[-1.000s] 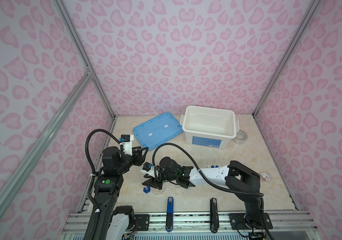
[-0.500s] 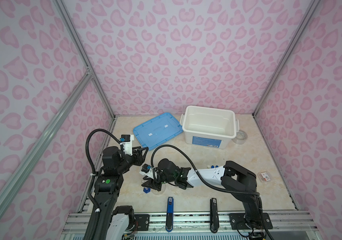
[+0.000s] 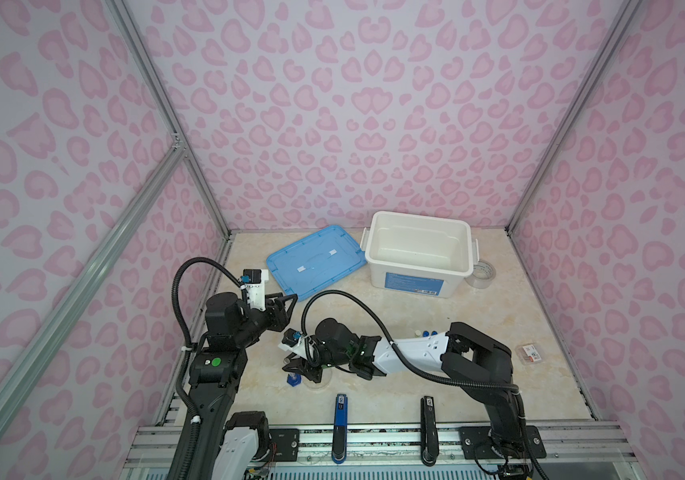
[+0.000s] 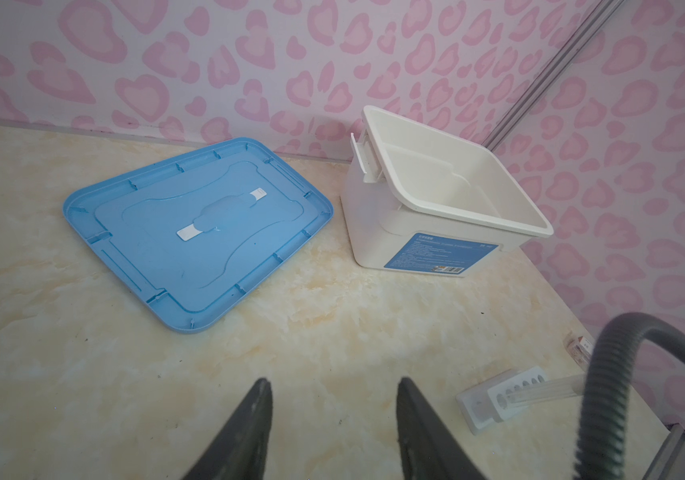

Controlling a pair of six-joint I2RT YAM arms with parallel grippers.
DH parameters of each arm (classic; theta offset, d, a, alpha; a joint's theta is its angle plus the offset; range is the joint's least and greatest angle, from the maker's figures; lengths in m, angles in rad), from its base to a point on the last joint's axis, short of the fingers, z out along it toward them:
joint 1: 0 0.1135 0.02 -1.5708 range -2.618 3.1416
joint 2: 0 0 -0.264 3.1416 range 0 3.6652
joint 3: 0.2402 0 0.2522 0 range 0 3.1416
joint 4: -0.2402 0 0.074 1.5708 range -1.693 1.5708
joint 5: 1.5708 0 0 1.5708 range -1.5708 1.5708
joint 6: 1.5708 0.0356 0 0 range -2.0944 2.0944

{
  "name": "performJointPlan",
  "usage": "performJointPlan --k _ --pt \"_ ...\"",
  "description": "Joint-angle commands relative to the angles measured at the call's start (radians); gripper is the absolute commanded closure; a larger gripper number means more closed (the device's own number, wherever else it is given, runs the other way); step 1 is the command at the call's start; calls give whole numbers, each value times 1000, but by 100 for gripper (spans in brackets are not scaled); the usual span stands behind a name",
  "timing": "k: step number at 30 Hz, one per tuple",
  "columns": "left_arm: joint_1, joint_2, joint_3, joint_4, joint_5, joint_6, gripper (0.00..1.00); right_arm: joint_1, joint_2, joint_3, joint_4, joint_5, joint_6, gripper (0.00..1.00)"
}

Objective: Organize the chemistry lab equipment
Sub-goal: 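Close the right gripper on the glass cylinder and lift it, then carry the glass cylinder with the right gripper over the white bin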

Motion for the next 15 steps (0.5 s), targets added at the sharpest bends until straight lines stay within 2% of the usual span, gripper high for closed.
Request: performJointPlan --k 1,15 --pt "1 -1 7 18 11 15 49 3 3 2 21 12 -4 78" --pt "1 -7 9 18 3 25 49 7 -64 -7 -16 64 -14 80"
